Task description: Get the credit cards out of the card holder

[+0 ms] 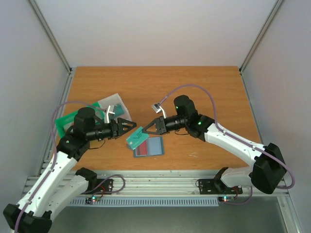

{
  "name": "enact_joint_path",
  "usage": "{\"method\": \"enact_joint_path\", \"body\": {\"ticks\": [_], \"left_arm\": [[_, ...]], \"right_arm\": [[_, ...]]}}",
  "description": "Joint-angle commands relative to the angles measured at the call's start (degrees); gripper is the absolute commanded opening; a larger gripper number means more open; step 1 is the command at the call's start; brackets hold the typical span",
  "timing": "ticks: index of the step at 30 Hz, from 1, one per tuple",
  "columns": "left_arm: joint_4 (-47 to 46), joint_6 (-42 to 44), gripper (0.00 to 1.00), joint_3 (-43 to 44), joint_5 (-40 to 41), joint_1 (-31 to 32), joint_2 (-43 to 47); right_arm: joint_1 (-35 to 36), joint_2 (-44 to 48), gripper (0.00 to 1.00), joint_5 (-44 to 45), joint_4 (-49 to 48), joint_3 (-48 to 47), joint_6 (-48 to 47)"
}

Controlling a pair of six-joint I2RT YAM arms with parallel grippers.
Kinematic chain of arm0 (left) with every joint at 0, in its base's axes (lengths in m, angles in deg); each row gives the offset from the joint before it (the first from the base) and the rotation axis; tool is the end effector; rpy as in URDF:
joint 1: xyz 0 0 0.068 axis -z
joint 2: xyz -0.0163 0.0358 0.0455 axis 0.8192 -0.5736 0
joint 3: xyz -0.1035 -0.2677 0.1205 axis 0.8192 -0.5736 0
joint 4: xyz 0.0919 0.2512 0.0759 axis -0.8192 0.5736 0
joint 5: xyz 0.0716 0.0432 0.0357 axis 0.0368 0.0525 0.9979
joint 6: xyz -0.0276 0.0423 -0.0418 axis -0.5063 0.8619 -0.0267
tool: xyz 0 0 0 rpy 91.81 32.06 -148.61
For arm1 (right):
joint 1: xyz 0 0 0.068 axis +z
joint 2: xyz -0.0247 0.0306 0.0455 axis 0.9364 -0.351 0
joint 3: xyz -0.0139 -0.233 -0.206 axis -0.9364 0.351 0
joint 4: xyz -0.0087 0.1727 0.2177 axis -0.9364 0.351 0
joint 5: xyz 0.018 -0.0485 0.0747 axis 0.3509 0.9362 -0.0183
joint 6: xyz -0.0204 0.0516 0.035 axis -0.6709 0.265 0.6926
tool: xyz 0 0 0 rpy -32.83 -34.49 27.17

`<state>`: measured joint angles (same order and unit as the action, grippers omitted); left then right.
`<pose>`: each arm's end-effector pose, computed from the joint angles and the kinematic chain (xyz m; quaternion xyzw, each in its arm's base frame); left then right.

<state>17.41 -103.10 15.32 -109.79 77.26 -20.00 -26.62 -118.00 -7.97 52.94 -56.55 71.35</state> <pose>0.1372 -0.0951 0.3284 0.0176 0.8093 -0.5460 0.2159 0.1945 0.2373 0.3270 -0.3982 0.6836 0.5728 0.2145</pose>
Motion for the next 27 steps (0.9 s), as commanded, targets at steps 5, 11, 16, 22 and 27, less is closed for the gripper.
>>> {"method": "enact_joint_path", "body": {"ticks": [5,11,16,22,27], "left_arm": [[-11.0,-8.4,0.69,-3.7,3.1,0.2,6.9],[-16.6,-13.1,0.67,-7.0,1.6,0.2,8.3],[-18.1,-14.3,0.66,-8.3,2.6,0.2,9.4],[-19.8,-14.9,0.44,-8.5,1.8,0.2,9.0],[-20.1,-14.6,0.23,-8.9,2.2,0.3,9.5]], "right_arm": [[-0.6,2.9,0.01,8.6,-17.6,3.3,12.6],[-1.2,3.2,0.01,12.3,-22.0,5.0,16.3],[-2.0,4.7,0.01,15.2,-22.4,7.7,16.8],[-2.4,5.0,0.01,15.8,-21.6,8.5,17.6],[-2.9,4.9,0.01,15.5,-21.3,8.7,17.5]]}}
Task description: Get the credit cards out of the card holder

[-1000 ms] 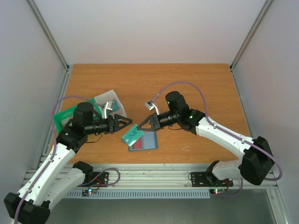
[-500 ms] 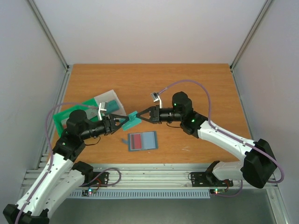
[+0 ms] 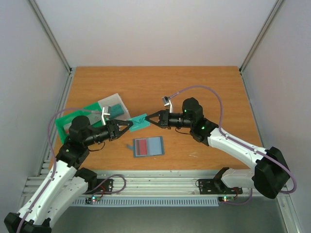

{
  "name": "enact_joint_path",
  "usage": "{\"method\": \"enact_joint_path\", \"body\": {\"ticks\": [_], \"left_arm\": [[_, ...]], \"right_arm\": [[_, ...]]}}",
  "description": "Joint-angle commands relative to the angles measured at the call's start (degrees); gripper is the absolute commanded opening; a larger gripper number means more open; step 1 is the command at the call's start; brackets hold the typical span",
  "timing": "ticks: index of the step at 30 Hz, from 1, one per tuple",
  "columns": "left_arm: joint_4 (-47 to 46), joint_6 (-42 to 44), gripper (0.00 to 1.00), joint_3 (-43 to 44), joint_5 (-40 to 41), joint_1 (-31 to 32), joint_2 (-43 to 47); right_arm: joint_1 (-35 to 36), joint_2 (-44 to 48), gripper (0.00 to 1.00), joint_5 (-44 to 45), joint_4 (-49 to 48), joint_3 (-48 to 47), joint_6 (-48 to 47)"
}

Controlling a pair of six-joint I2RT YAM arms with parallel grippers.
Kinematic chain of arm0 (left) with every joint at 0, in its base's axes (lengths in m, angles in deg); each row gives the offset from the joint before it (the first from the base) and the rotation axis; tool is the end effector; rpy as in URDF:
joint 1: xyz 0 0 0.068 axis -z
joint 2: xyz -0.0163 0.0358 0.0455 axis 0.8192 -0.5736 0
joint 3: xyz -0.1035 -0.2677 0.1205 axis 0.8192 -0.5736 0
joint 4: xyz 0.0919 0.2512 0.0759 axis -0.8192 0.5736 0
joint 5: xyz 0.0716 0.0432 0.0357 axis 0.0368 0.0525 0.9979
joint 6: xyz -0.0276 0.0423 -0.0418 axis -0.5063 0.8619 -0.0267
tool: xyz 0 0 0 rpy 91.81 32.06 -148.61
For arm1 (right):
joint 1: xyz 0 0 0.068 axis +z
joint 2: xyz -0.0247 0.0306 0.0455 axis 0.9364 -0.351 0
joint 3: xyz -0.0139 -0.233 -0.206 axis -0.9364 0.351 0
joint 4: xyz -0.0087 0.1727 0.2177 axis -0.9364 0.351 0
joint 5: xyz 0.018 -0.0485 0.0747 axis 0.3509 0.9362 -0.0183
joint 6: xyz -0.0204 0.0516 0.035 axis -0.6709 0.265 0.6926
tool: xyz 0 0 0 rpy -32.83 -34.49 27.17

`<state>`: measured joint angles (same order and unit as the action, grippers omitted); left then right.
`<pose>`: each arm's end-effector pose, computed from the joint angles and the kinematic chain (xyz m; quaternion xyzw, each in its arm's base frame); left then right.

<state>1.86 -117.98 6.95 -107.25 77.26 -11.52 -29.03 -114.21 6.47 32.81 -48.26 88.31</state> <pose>0.1215 -0.0869 0.3226 -0.0368 0.7510 -0.6086 0.2536 0.2063 0.2190 0.3258 -0.2516 0.7087 0.5764 0.3198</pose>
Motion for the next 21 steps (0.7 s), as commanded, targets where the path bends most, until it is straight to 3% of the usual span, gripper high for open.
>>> {"method": "enact_joint_path", "body": {"ticks": [1,5,9,13,16,21], "left_arm": [[-4.8,0.2,0.18,-0.7,-0.4,0.2,0.9],[-5.2,0.1,0.01,-0.5,-0.7,0.3,0.5],[-1.9,2.4,0.00,1.0,-0.5,0.2,0.4],[0.6,4.4,0.00,1.7,0.2,0.2,0.4],[1.7,5.6,0.00,2.0,1.0,0.2,0.2],[6.9,10.3,0.00,3.3,3.5,0.3,-1.0]], "right_arm": [[-0.5,1.1,0.01,0.9,-1.1,0.4,0.6],[-0.8,1.3,0.01,1.3,-2.2,1.3,1.0],[-1.1,0.4,0.02,0.6,-3.7,2.2,2.0],[-1.2,0.6,0.11,0.5,-3.9,2.7,1.8],[-1.3,1.7,0.24,0.9,-2.9,3.1,0.7],[-1.4,3.4,0.59,1.6,1.9,3.0,-2.6]]}}
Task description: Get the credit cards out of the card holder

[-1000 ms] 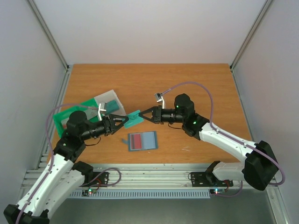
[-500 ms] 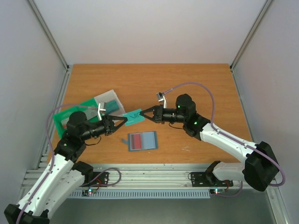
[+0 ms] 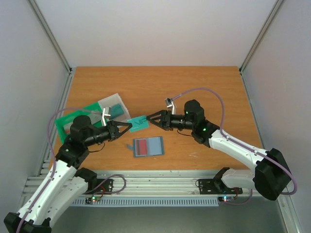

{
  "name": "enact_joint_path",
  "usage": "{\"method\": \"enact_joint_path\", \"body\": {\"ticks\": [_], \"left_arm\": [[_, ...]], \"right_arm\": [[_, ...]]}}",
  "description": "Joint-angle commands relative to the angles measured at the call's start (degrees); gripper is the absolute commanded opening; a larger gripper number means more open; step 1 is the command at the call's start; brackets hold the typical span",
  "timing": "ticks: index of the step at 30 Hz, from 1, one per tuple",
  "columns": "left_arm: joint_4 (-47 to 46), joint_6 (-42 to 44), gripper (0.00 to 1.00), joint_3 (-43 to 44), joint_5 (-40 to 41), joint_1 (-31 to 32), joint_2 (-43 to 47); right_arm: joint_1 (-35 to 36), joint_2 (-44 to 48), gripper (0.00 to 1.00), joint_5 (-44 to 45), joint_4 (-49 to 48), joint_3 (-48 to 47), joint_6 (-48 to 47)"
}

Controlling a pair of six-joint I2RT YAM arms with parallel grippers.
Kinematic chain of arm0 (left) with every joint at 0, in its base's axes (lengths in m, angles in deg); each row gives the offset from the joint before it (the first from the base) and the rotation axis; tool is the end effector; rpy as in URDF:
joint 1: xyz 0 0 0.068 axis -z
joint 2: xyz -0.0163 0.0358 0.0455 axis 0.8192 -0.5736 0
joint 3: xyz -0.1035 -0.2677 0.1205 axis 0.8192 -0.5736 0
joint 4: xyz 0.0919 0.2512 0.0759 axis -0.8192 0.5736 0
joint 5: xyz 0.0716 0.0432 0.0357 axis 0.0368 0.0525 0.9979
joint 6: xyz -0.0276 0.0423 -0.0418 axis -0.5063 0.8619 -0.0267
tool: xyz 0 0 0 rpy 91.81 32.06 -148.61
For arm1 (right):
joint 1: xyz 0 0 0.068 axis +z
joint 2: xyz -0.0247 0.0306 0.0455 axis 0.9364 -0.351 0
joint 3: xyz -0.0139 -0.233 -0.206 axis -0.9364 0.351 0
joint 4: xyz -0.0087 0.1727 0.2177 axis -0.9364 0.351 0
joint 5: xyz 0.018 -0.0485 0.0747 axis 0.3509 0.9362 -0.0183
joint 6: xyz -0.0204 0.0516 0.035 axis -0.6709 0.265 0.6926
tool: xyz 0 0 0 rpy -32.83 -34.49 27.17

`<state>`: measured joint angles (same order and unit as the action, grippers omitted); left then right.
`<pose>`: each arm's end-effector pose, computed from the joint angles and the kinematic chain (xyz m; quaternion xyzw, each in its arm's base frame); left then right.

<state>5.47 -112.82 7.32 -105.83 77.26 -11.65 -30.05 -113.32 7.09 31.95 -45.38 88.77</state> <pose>0.1216 -0.0858 0.3176 -0.0239 0.7669 -0.5826 0.2682 0.2053 0.2107 0.3129 -0.2369 0.7194 0.5698 0.3189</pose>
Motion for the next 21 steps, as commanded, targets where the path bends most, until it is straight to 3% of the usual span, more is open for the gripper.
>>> {"method": "enact_joint_path", "body": {"ticks": [1,3,5,6,17,21], "left_arm": [[3.9,5.7,0.00,3.3,2.4,0.2,-1.2],[5.2,7.0,0.00,4.0,3.4,0.2,-1.9],[6.2,8.1,0.00,5.0,4.4,0.2,-2.7],[6.9,8.7,0.00,5.5,5.1,0.2,-3.0],[18.2,16.3,0.00,14.2,12.1,-2.2,-13.0],[20.1,16.1,0.00,15.2,8.8,-6.8,-17.3]], "right_arm": [[-0.4,2.8,0.65,1.1,3.7,0.2,-3.9],[-0.3,3.7,0.76,1.4,6.0,0.3,-5.3],[-0.3,4.4,0.97,1.8,8.0,0.2,-6.6],[-0.4,4.7,0.98,2.0,9.1,0.1,-7.2],[-0.4,8.9,0.99,3.9,19.3,-2.9,-13.7],[-0.4,9.7,0.98,4.4,21.5,-2.6,-15.0]]}}
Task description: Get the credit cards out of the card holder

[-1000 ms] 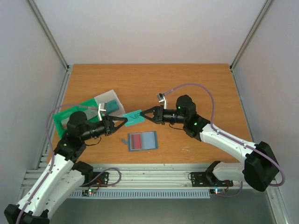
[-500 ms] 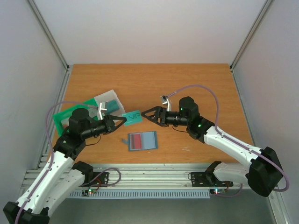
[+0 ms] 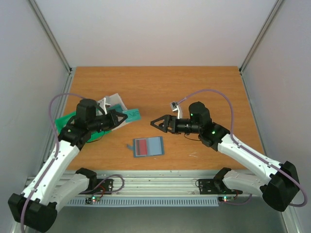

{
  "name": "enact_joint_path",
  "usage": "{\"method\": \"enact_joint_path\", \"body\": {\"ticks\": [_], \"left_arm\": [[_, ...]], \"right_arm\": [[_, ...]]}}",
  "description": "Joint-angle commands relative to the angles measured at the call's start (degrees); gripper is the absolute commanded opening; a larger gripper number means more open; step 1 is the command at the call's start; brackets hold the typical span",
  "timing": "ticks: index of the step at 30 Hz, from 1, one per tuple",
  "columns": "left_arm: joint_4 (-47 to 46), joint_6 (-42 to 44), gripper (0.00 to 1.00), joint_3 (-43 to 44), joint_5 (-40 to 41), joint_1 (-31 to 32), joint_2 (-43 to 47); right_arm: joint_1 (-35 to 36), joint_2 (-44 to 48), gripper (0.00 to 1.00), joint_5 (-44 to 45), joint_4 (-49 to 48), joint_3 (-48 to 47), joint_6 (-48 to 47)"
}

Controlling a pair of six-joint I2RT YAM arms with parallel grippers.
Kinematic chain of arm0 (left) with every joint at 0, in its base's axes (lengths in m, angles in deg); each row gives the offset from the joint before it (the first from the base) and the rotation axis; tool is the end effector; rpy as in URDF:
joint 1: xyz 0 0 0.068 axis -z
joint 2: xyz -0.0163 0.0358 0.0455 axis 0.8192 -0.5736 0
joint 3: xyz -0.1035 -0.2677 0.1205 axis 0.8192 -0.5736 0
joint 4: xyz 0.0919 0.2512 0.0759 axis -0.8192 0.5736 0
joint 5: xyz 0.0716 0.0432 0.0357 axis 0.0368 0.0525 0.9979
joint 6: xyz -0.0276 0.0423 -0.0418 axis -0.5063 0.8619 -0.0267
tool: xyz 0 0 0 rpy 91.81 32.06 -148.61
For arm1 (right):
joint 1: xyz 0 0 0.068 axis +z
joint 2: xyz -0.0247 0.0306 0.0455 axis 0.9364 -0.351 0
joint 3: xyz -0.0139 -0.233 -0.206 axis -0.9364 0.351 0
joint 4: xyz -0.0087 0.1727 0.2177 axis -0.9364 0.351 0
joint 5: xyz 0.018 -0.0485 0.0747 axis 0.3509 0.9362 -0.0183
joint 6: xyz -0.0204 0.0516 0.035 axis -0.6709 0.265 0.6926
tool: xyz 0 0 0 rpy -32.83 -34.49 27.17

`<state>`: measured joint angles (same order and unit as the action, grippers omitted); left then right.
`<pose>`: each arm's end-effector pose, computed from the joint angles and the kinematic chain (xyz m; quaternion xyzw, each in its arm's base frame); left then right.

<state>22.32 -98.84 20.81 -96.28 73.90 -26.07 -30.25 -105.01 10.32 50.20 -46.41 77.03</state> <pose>0.1694 -0.0859 0.3347 -0.0569 0.8482 -0.4453 0.2812 0.1794 0.1853 0.3209 -0.2792 0.7481 0.5005 0.3344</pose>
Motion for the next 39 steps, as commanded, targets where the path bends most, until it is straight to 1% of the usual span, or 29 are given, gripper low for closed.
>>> {"method": "enact_joint_path", "body": {"ticks": [1,3,5,8,14,20,25,28,34,39], "left_arm": [[3.3,2.0,0.00,1.6,-1.3,-4.7,-3.5],[4.1,2.8,0.00,1.7,-1.0,-7.0,-4.5],[6.6,4.5,0.00,2.8,1.1,-8.8,-6.0],[10.1,8.4,0.00,5.4,4.4,-10.7,-9.6],[12.5,11.6,0.01,10.9,9.7,-13.9,-16.6],[12.0,12.2,0.00,15.7,6.9,-17.1,-25.6],[9.9,11.4,0.01,17.6,5.6,-21.1,-32.0],[8.4,11.3,0.00,18.3,5.4,-22.5,-34.5],[7.6,12.5,0.00,20.5,6.2,-22.8,-38.3],[5.6,11.7,0.00,20.8,5.9,-22.8,-41.0]], "right_arm": [[-0.2,1.5,0.99,1.1,3.7,-1.5,-3.5],[-0.2,1.9,0.99,1.2,4.7,-1.5,-3.9],[-0.2,2.3,0.98,1.4,5.4,-1.5,-4.2],[-0.2,2.8,0.99,1.4,5.7,-1.4,-4.3],[-0.2,2.7,0.98,1.4,6.2,-1.6,-4.7],[-0.2,3.0,0.98,1.5,6.2,-1.8,-4.7],[-0.2,3.4,0.98,1.6,6.3,-1.5,-3.9],[-0.2,3.6,0.99,1.6,6.5,-1.4,-3.7],[-0.2,3.9,0.98,1.7,7.4,-2.1,-3.4],[-0.1,4.1,0.99,1.8,7.5,-2.4,-3.0]]}}
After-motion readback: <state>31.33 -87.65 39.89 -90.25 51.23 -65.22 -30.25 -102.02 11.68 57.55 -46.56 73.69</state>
